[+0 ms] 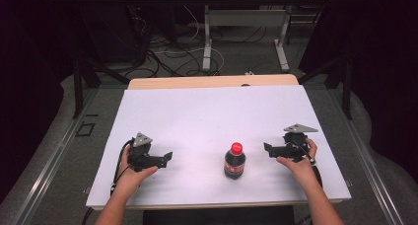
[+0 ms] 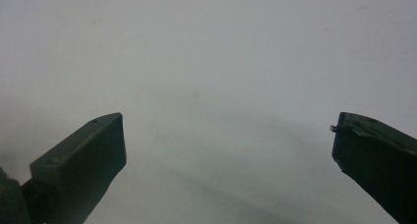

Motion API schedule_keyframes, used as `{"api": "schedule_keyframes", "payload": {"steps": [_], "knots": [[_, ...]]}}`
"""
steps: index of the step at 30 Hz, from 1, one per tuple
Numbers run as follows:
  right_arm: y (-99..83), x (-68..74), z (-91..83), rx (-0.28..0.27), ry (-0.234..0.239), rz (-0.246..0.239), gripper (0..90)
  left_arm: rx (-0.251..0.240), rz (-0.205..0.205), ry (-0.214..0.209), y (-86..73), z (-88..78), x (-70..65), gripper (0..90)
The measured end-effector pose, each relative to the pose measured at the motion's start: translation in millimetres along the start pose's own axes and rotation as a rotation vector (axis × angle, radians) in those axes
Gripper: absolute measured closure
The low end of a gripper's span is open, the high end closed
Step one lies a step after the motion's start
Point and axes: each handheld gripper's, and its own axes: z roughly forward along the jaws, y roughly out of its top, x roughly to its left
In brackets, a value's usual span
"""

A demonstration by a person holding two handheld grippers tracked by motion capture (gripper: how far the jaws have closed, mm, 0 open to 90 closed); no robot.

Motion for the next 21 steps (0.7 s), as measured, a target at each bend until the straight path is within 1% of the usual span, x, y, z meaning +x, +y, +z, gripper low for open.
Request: {"api": "schedule_keyframes", "payload": {"steps": [1, 2, 3, 4, 5, 6, 7, 8, 9, 10, 12, 13, 14, 16, 17, 19, 20, 21], "knots": [[0.6, -0.3, -6.4, -0.029, -0.010, 0.010, 0.0, 0.000, 0.000, 0.000, 0.0, 0.0, 0.0, 0.5], [1.0, -1.2, -12.5, -0.047, -0.018, 0.022, 0.0, -0.019, -0.012, -0.012, 0.6, -2.7, 0.3, 0.5], [1.0, -1.2, -12.5, -0.047, -0.018, 0.022, 0.0, -0.040, -0.023, -0.015, 0.9, -5.1, 0.3, 0.5], [0.9, -2.5, -16.5, -0.068, -0.012, 0.034, 0.0, -0.058, -0.026, -0.015, 1.4, -7.9, 0.7, 0.5], [0.7, -3.3, -19.8, -0.081, -0.007, 0.049, 0.0, -0.075, -0.041, -0.017, 1.5, -10.6, 0.2, 0.5], [0.4, -4.3, -23.3, -0.082, 0.003, 0.058, 0.0, -0.089, -0.047, -0.016, 1.7, -13.2, 0.2, 0.6], [0.1, -5.4, -24.9, -0.096, 0.007, 0.055, 0.0, -0.106, -0.054, -0.015, 2.1, -15.7, -0.5, 0.7], [-0.8, -4.6, -26.5, -0.105, 0.002, 0.065, 0.0, -0.114, -0.054, -0.014, 2.5, -17.9, -1.5, 0.9], [-1.3, -5.8, -28.5, -0.107, 0.008, 0.047, 0.0, -0.125, -0.055, -0.013, 2.9, -19.7, -2.8, 1.0], [-2.2, -5.6, -28.3, -0.119, 0.005, 0.036, 0.0, -0.139, -0.051, -0.013, 3.3, -21.0, -3.9, 1.5], [-3.1, -6.6, -29.4, -0.116, 0.009, 0.027, 0.0, -0.148, -0.049, -0.021, 4.1, -23.0, -7.7, 2.2], [-3.2, -7.0, -29.5, -0.117, 0.015, 0.025, 0.0, -0.152, -0.038, -0.025, 4.9, -23.7, -9.7, 2.2], [-3.5, -6.6, -29.2, -0.127, 0.007, 0.025, 0.0, -0.159, -0.027, -0.029, 6.0, -24.2, -12.8, 2.2], [-4.1, -5.4, -29.5, -0.131, 0.009, 0.021, 0.0, -0.181, -0.006, -0.040, 7.6, -24.9, -18.8, 2.3], [-4.4, -4.9, -29.4, -0.131, 0.005, 0.015, 0.0, -0.186, 0.006, -0.054, 8.8, -25.3, -22.8, 2.4], [-4.9, -3.7, -30.1, -0.115, 0.006, 0.007, 0.0, -0.186, 0.008, -0.077, 10.9, -25.7, -31.2, 2.3], [-5.4, -2.0, -29.3, -0.114, 0.006, 0.018, 0.0, -0.184, 0.006, -0.098, 12.1, -25.4, -35.3, 2.3], [-6.0, -0.5, -27.5, -0.120, 0.007, 0.012, 0.0, -0.177, 0.019, -0.113, 13.4, -25.2, -39.2, 2.4]]}}
